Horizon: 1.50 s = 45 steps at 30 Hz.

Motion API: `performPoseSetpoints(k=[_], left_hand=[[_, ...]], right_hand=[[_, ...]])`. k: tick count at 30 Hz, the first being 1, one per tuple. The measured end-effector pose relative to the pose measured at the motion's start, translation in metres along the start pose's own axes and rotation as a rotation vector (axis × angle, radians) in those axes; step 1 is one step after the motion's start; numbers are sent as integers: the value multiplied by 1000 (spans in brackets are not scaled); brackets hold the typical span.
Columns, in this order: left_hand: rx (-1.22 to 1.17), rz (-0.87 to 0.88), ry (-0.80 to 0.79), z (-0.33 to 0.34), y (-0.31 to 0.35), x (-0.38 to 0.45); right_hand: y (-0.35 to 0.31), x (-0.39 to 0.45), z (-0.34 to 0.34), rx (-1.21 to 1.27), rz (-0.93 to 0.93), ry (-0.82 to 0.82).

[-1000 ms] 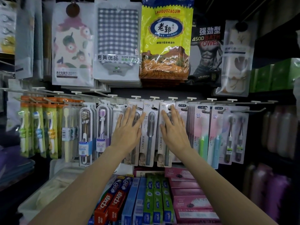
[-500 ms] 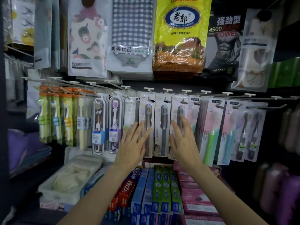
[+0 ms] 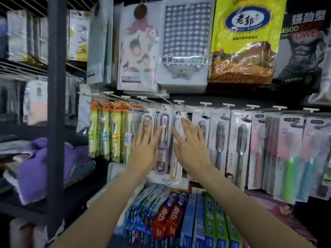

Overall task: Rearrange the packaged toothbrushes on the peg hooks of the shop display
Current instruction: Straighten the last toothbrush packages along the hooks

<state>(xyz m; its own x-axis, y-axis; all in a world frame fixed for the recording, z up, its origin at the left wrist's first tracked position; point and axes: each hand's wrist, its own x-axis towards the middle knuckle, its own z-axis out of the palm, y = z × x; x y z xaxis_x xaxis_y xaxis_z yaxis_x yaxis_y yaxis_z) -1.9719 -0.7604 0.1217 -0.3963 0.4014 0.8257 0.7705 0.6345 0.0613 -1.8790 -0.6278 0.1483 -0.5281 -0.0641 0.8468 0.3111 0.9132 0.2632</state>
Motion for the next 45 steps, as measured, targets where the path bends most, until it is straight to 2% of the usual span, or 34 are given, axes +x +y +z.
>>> performPoseSetpoints(k=[3,8,17,21,27,37,45], left_hand=[[-14,-18,-82,-9,-7,11],[17,7,-126,-9,-12,20],[11,61,-44,-3,-20,10],[2,-31,31,-2,-35,2],[48,-96,-117,-1,-49,-6],[13,-104,-187,-7,-54,-1],[-2,-58,-117,-10,-57,-4]], right_hand=[[1,10,5,-48,56,-19],[7,15,13,-100,32,-20],[1,9,8,-107,-21,29],[-10,1,8,-71,-25,44],[-26,-7,15,-78,-14,-76],[-21,4,1,-30,13,-173],[-25,3,-8,57,-2,-203]])
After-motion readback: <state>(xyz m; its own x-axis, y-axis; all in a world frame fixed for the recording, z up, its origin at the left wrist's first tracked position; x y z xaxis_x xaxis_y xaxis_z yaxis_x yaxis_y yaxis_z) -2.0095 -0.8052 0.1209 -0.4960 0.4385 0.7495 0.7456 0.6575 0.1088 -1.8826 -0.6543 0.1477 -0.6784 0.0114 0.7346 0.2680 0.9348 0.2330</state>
